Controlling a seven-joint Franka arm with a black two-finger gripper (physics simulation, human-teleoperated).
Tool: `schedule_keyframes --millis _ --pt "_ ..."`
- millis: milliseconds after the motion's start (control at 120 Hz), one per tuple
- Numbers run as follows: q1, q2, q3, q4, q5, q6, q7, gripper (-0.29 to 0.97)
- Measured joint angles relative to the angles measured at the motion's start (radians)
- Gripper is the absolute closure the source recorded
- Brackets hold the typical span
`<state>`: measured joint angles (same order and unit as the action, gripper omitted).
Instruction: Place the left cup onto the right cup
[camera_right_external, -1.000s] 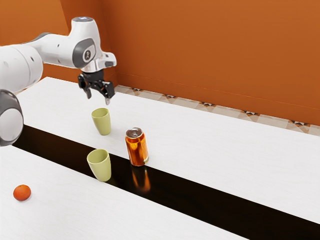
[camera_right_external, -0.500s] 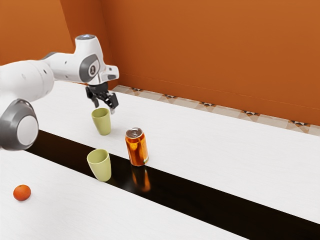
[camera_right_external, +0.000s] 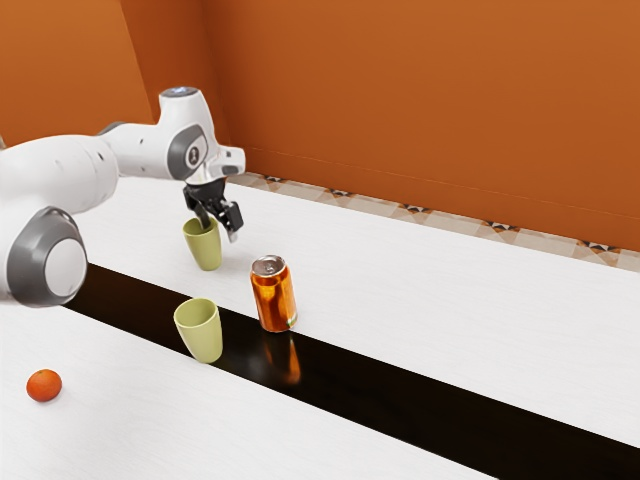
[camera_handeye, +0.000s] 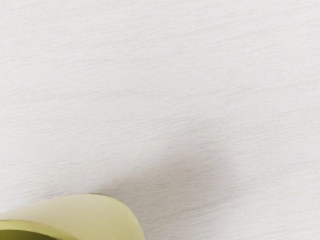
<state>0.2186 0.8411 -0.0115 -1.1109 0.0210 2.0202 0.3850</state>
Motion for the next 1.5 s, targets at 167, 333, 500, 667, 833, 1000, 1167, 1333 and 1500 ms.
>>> schedule_keyframes --millis 167,333,500,667,833,1000,1167,1333,1500 --pt "0.014 0.014 0.005 -0.009 -0.011 0.008 0.016 0.24" --pt "0.022 0.023 0.010 -0.014 -0.021 0.014 0.028 0.40" --pt "0.022 0.025 0.010 -0.015 -0.025 0.021 0.037 0.64" --pt "0.020 -0.012 0.010 -0.060 -0.039 0.027 0.043 0.73" --pt "0.016 -0.085 0.010 -0.136 -0.050 0.043 0.045 0.76" --pt "0.000 -0.195 0.011 -0.229 -0.045 0.058 0.037 0.77" --pt "-0.055 -0.410 0.006 -0.411 -0.010 0.066 -0.002 0.78" --pt "-0.086 -0.580 -0.019 -0.586 0.013 0.067 -0.074 0.78" --pt "-0.092 -0.701 -0.058 -0.724 0.033 0.060 -0.169 0.78"
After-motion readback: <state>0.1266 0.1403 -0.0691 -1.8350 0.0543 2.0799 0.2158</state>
